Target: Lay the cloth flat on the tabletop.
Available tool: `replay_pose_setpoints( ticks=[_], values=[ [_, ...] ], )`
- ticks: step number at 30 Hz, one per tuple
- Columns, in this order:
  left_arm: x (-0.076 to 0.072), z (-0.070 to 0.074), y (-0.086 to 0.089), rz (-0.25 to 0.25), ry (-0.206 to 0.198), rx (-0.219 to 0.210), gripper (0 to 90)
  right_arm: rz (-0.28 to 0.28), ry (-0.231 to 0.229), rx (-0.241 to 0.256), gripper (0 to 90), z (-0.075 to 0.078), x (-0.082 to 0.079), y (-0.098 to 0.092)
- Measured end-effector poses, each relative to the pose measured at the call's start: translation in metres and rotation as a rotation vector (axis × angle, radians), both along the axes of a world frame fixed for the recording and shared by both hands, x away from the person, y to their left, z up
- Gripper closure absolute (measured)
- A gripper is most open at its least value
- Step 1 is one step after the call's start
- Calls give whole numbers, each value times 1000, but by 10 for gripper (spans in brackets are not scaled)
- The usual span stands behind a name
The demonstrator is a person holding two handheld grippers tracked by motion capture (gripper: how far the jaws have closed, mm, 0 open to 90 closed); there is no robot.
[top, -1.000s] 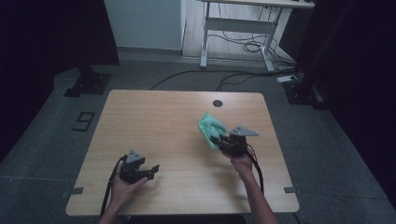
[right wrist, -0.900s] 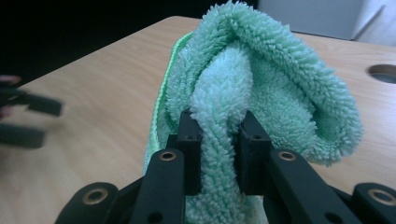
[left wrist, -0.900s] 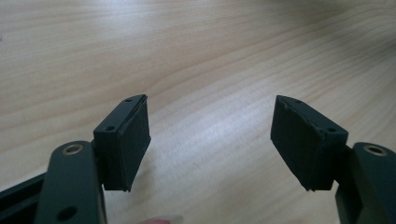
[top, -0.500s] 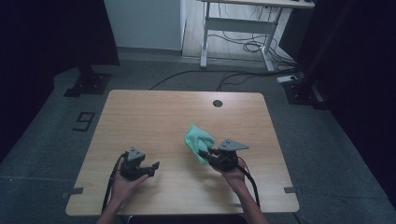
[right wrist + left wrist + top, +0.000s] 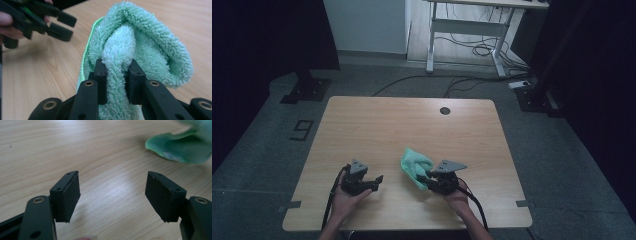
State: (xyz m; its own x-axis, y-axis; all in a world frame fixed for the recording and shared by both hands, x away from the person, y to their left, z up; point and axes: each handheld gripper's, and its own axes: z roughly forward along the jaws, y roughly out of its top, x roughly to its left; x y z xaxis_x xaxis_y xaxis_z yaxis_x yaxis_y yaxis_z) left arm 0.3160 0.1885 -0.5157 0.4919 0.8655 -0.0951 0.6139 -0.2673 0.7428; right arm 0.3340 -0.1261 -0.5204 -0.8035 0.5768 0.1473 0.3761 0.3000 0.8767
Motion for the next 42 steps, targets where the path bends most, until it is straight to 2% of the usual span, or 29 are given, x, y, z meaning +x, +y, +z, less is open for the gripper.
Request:
replay_pose_setpoints(
  ticks=[4,12,15,16,17,18,19,22,27,29,35,37,42],
  values=[
    [0,-1,0,-2,3,7,280,-10,33,-29,717,-10,5,3],
    [-1,-2,0,-6,9,11,280,-10,50,-57,656,-20,7,7],
    [-1,-2,0,-7,13,10,279,0,48,-54,506,-20,5,10],
    [-1,-2,0,-7,13,9,279,-6,34,-65,381,-18,2,12],
    [-1,-2,1,-6,12,7,279,-6,34,-65,381,-18,2,12],
    [-1,-2,1,-5,12,6,279,-11,34,-55,303,-15,-1,12],
    [-1,-2,1,-5,13,6,279,-14,34,-44,286,-13,-2,11],
    [-1,-3,1,-6,14,7,279,-13,29,8,269,-5,-5,2],
    [0,-3,-1,-12,18,12,280,-50,13,31,270,2,-2,-12],
    [0,-4,-3,-13,19,11,280,-88,12,26,273,1,2,-22],
    [2,-5,-6,-17,21,15,283,-137,10,2,289,-2,9,-33],
    [2,-6,-6,-17,21,15,287,-158,9,-22,303,-4,12,-36],
    [6,-6,-10,-21,24,11,296,-178,35,-36,346,-10,16,-41]
  ],
)
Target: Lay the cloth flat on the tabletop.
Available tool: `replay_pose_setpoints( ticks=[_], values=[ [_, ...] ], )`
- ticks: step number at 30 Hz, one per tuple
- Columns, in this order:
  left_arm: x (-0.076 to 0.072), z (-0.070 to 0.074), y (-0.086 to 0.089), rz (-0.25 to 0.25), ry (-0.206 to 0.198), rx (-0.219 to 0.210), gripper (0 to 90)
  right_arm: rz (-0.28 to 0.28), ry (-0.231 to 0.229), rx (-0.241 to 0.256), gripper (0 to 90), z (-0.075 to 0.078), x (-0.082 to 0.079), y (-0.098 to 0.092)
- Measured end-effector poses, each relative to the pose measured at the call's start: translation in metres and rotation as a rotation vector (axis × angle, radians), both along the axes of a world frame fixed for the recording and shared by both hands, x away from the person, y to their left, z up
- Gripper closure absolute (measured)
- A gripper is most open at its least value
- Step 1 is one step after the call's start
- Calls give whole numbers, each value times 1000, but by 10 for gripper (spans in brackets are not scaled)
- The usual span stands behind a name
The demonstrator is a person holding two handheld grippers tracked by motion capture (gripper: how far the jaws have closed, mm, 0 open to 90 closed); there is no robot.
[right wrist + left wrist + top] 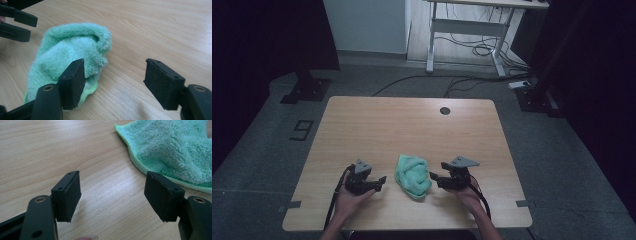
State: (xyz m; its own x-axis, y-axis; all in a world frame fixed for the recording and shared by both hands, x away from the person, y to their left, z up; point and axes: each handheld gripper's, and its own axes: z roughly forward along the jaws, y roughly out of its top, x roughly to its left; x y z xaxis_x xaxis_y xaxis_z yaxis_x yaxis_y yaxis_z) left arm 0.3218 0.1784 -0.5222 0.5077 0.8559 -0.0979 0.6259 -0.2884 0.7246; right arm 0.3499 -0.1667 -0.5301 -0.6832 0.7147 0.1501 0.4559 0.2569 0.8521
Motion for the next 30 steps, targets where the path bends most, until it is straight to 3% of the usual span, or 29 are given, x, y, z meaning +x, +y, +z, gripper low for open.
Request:
replay_pose_setpoints(
  ticks=[10,17,22,30],
  values=[
    [21,2,-24,-33,-16,18,338,39,-6,10,393,1,-4,6],
    [43,3,-37,-23,-10,14,365,48,-14,18,416,3,-5,5],
    [57,0,-46,-28,15,15,380,75,-10,28,416,4,-11,7],
    [67,-7,-59,-35,25,42,421,89,-2,15,416,1,-17,13]
  ],
)
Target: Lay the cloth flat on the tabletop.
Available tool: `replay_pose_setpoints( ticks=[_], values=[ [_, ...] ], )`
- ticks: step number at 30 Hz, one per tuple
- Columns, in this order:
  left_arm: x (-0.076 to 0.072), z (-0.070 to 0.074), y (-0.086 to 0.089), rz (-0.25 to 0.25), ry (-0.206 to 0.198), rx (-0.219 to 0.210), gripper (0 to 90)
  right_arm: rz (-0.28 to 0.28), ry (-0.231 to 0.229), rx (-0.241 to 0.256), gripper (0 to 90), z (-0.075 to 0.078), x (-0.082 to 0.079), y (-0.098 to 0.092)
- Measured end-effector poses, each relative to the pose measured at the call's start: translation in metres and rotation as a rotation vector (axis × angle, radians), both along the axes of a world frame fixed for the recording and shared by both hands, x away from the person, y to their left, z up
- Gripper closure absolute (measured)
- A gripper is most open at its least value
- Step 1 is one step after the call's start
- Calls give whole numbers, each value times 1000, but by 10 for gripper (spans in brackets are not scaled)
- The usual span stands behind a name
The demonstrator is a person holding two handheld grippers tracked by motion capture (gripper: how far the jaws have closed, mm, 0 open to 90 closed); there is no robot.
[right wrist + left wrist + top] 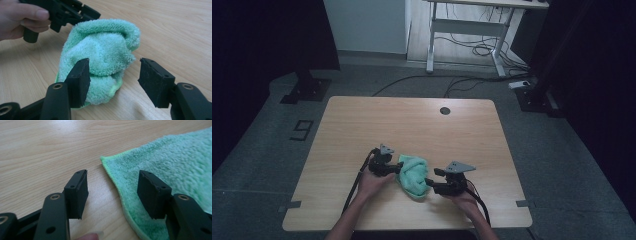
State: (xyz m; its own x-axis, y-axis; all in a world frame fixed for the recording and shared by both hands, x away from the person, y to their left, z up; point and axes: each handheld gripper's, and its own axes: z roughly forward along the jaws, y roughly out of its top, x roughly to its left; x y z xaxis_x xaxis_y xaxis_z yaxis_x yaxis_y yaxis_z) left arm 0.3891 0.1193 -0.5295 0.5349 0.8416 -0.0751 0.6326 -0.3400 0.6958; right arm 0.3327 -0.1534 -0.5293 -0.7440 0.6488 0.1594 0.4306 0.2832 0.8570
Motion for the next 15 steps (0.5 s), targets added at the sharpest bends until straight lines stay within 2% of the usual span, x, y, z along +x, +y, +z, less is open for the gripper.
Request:
replay_pose_setpoints(
  ticks=[6,15],
  values=[
    [2,-5,-5,-3,17,11,450,8,-3,-11,415,-2,-2,2],
    [0,-8,-8,-13,13,30,533,1,-3,-1,419,-2,-6,-1]
  ],
)
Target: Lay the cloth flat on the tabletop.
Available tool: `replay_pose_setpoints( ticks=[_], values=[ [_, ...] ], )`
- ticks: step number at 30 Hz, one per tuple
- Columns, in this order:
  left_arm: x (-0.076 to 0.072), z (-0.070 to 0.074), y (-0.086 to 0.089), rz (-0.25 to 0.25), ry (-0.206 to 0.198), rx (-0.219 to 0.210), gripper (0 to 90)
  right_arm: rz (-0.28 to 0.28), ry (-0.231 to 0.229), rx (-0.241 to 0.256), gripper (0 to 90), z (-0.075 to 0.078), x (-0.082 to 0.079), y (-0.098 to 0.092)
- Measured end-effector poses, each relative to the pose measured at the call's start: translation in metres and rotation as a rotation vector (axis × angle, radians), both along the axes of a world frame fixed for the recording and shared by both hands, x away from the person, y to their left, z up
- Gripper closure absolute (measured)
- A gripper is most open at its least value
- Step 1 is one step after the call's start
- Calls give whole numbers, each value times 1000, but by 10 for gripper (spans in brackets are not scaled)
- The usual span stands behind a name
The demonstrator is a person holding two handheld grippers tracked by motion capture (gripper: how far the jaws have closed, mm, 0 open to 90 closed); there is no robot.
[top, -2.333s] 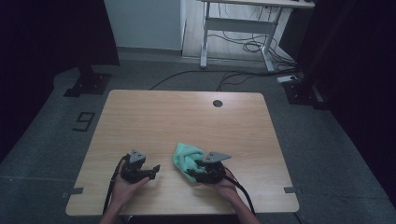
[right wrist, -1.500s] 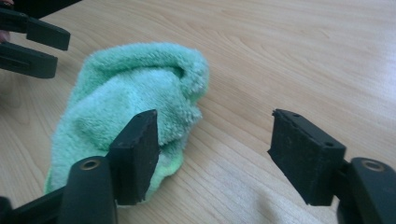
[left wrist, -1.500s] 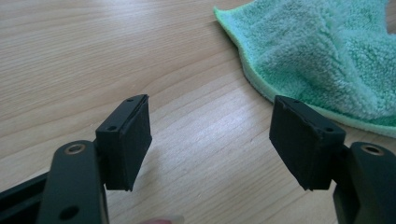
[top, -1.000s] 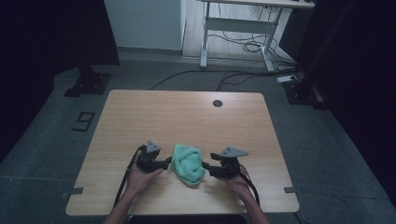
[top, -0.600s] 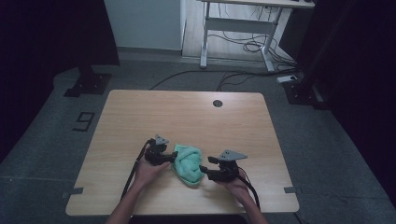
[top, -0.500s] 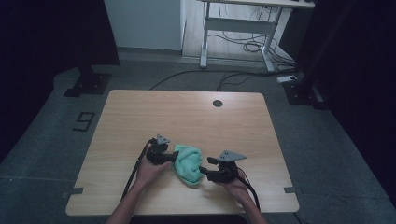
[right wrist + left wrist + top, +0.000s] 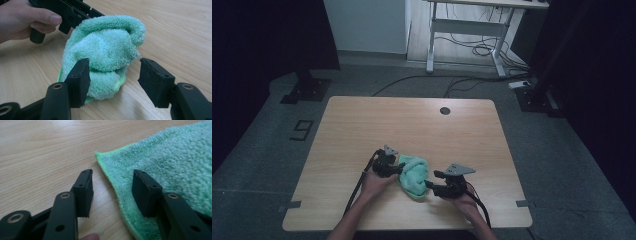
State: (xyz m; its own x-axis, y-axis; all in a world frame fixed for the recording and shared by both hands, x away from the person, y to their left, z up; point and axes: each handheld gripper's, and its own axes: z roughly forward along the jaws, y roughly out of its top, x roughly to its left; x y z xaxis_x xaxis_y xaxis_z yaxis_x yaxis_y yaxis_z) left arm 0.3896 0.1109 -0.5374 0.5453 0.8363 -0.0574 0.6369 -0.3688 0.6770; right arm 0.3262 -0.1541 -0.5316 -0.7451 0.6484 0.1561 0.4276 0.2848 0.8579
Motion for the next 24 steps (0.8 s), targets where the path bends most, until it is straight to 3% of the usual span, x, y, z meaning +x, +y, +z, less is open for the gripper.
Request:
replay_pose_setpoints(
  ticks=[11,17,21,24],
  values=[
    [-3,-2,-3,-33,-4,6,722,34,6,-11,441,0,-7,3],
    [-5,-3,-4,-64,-10,-9,862,58,57,-33,441,-11,-4,7],
    [-7,-3,-3,-70,-15,-20,888,82,83,-50,465,-15,-4,11],
    [-8,-4,0,-74,-10,-51,891,90,105,-87,517,-20,-4,16]
  ],
)
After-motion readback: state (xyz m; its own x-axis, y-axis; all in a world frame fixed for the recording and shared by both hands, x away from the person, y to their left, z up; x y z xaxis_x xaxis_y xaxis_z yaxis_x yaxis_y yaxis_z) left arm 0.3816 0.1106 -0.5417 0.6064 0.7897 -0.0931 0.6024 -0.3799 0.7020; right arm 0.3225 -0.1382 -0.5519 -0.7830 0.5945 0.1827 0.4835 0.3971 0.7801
